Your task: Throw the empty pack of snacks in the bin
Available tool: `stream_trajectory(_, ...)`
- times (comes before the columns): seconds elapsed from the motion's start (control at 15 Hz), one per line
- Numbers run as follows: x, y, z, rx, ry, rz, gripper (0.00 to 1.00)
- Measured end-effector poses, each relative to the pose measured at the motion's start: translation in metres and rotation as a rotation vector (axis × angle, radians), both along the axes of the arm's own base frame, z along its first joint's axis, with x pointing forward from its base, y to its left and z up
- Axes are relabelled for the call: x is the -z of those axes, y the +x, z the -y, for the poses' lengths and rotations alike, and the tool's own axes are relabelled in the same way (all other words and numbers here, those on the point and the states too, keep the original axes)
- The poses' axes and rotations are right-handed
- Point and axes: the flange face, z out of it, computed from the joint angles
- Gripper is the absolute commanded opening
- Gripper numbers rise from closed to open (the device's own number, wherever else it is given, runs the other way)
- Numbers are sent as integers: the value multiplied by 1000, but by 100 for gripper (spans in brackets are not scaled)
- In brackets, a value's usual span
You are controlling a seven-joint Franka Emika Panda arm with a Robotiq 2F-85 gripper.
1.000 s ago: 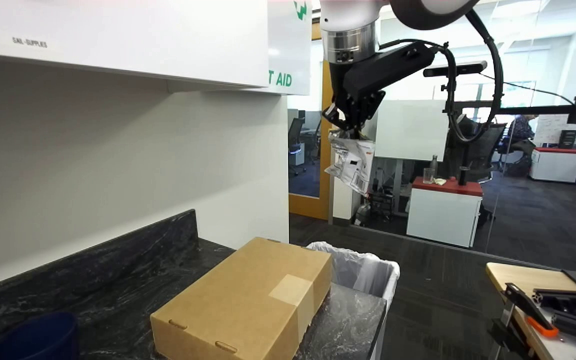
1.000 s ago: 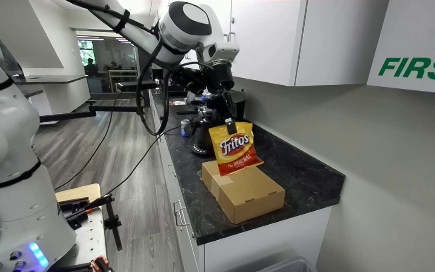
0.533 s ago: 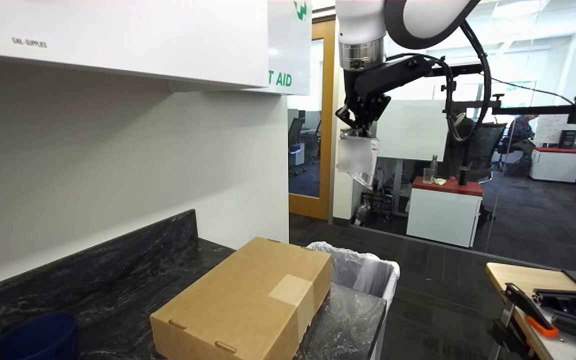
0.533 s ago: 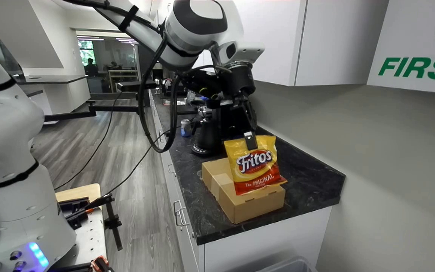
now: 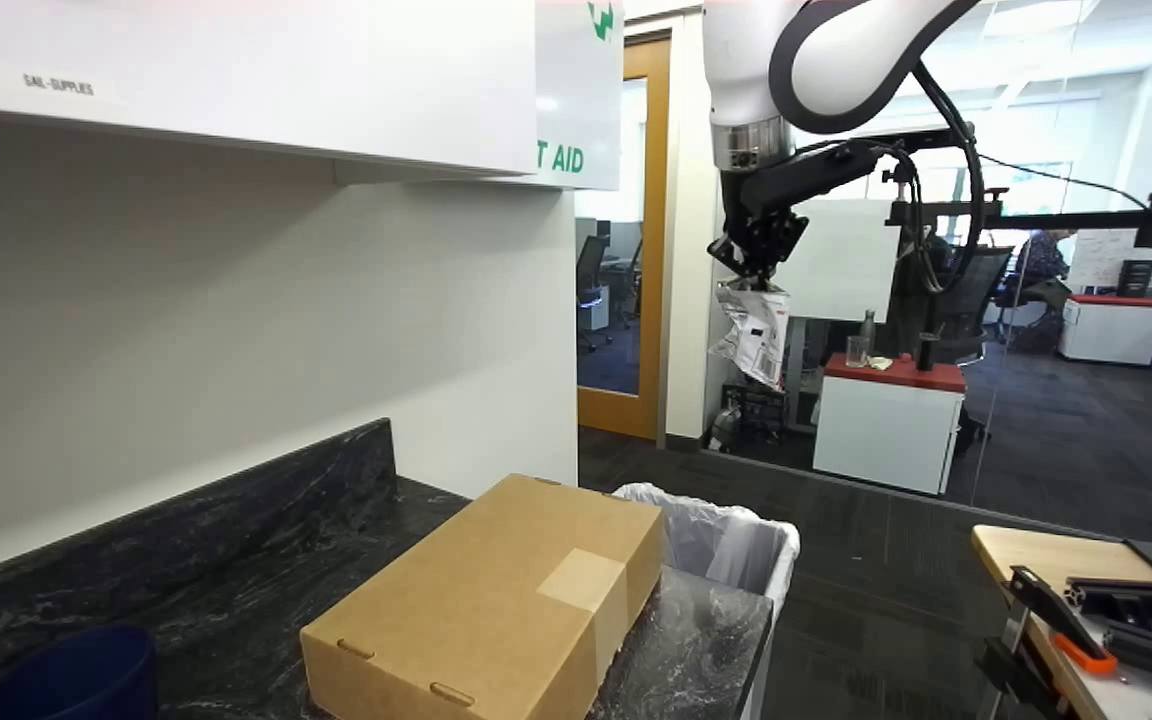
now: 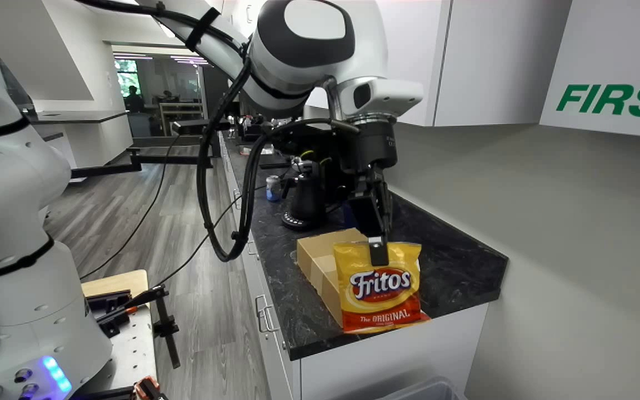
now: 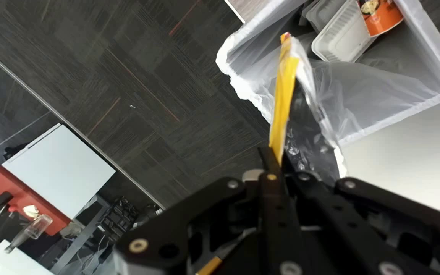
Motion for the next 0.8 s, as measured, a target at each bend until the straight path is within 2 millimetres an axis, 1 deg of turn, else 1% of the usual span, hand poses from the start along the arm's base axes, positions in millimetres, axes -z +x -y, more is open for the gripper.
stream_trajectory(0.2, 16, 3, 3, -22, 30, -23, 0)
stream_trajectory(0.4, 25, 8, 3, -45, 39, -21, 0)
stream_trajectory(0.8, 27, 11, 6, -131, 40, -52, 0)
